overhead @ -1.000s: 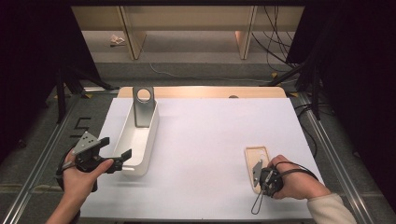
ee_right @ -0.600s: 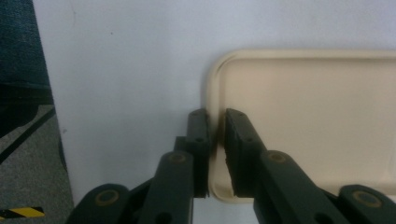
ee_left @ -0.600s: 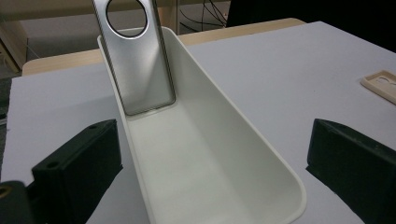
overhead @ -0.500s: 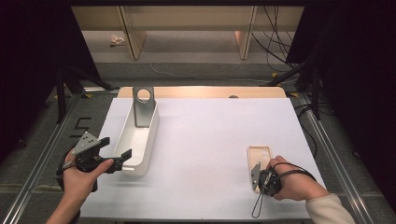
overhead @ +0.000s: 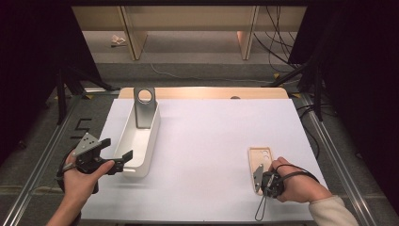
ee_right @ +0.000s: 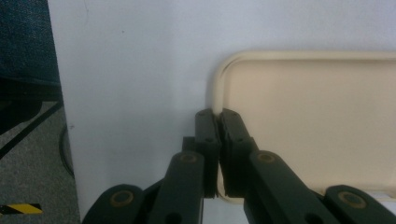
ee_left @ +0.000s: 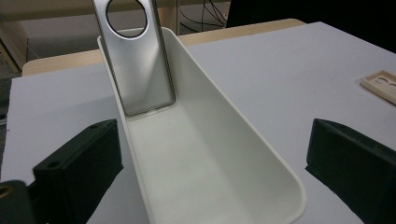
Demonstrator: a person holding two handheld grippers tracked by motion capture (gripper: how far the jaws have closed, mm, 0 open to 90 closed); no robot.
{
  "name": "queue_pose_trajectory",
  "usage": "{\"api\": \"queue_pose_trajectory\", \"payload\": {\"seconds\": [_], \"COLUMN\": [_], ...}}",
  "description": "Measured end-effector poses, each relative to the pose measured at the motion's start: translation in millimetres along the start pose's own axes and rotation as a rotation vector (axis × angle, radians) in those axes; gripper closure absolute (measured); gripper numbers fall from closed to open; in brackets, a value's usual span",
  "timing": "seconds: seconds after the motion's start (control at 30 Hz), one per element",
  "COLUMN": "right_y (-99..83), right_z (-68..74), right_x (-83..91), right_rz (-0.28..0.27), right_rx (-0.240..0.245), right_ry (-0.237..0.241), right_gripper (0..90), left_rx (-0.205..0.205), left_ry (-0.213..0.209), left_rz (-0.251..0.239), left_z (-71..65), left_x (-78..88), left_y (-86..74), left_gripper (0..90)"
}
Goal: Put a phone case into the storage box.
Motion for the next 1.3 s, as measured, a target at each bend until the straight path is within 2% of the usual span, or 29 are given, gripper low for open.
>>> {"api": "queue_pose_trajectory", "payload": {"seconds": [0.17,0.37,0.8,1.3], "right_y": [0.6,1.5,8.5,19.6], "right_z": [-0.4,-1.3,-3.9,-5.9], "right_x": [1.6,7.1,16.9,21.0], "right_rz": [-0.007,-0.038,-0.164,-0.264], "right_rx": [0.005,0.006,0.013,0.031], "right_ry": [0.0,-0.025,-0.079,-0.14], "right_gripper": [88.0,88.2,88.2,88.2], "left_rx": [0.0,0.001,0.003,0.001], "left_ry": [0.0,0.0,0.0,0.001], "left_rz": [-0.001,-0.001,-0.005,-0.009], "left_z": [0.1,-0.2,-0.2,-0.3], "left_x": [0.1,0.1,0.4,1.0], "left_y": [0.1,0.2,0.6,2.0], "left_gripper": [2.8,3.0,3.2,3.9]}}
Point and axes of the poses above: each handheld gripper's, and its own axes: x roughly backward along the jaws, y roughly out of its top, z roughly to its left, the point moved 2 cm from there along -x, roughly forward along the jaws, and after that the axes turned 6 degrees about -z, right-handed, at the moved point
